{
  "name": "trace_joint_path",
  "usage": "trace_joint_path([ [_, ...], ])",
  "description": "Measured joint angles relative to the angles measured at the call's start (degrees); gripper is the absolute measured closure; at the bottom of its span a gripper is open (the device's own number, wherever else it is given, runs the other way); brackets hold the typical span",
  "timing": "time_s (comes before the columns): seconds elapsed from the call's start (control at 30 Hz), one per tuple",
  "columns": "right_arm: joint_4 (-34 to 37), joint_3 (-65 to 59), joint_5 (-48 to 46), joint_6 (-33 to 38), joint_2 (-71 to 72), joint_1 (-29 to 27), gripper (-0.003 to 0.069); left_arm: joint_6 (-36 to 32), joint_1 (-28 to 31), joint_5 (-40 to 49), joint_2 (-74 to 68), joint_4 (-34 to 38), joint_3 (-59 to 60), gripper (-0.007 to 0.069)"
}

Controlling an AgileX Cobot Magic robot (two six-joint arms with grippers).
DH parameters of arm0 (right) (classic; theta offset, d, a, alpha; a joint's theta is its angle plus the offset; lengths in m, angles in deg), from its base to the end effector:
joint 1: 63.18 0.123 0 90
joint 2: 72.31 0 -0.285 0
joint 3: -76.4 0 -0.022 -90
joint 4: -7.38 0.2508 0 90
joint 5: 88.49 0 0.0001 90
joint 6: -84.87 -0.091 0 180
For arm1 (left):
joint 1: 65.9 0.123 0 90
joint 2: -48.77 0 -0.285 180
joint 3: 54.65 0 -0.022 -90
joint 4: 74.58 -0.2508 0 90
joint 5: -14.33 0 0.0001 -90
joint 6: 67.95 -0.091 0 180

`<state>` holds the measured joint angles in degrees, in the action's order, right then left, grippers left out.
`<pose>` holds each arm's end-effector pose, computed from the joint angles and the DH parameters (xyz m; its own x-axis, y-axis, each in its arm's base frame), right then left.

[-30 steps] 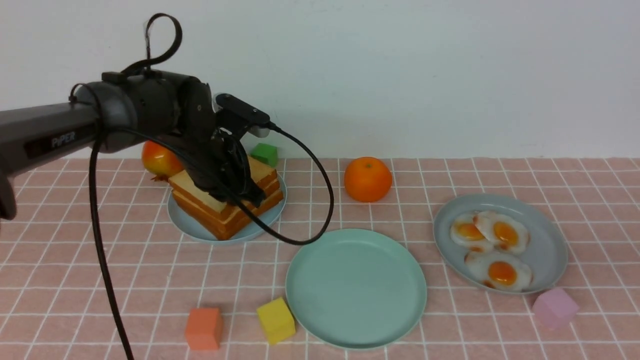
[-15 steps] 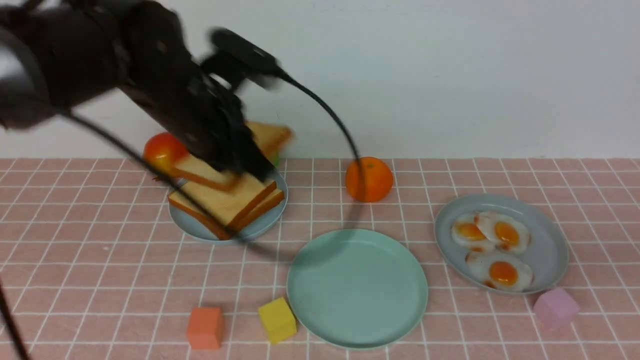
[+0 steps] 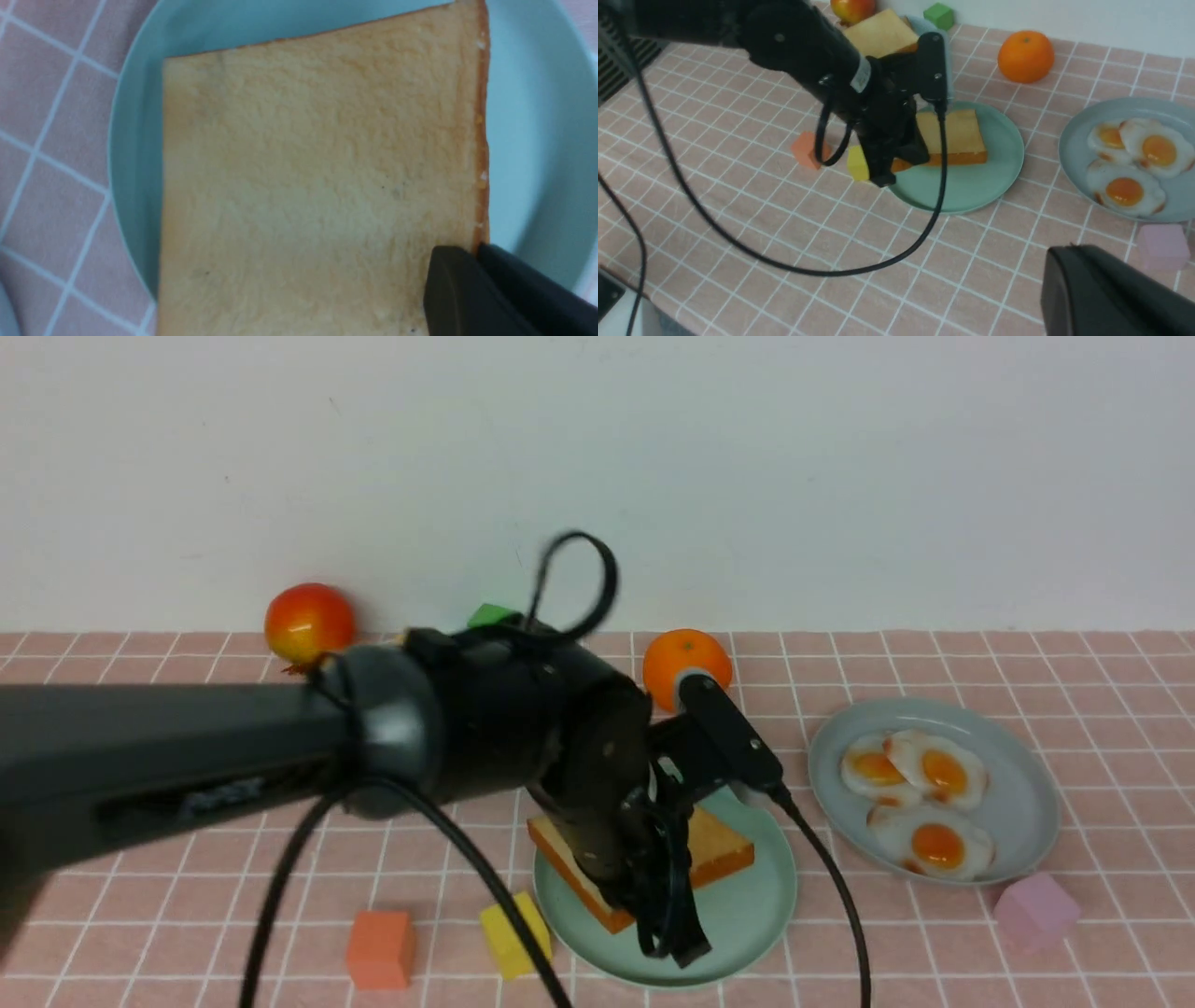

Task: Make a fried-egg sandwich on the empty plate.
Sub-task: Use the left arm to put a slice of bread into the empty plate in the middle

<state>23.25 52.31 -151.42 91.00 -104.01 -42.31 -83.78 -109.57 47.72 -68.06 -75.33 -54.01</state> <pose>0.0207 0.0316 0.3907 -0.4476 -0.1482 -0.8819 -0.5372 0.8329 0.1327 0.2938 -0.2795 0.2016 -0.4110 0.7840 -0.4652 0.8387 0.5252 0.1440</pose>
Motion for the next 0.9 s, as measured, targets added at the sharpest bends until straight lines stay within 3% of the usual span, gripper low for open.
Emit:
trace_joint_path([
  [0.9,0.18,0.00,-0.79,-0.01,0.11,0.00,0.0634,-0.03,0.00,-0.72,0.15,3.67,-0.42,0.0592],
])
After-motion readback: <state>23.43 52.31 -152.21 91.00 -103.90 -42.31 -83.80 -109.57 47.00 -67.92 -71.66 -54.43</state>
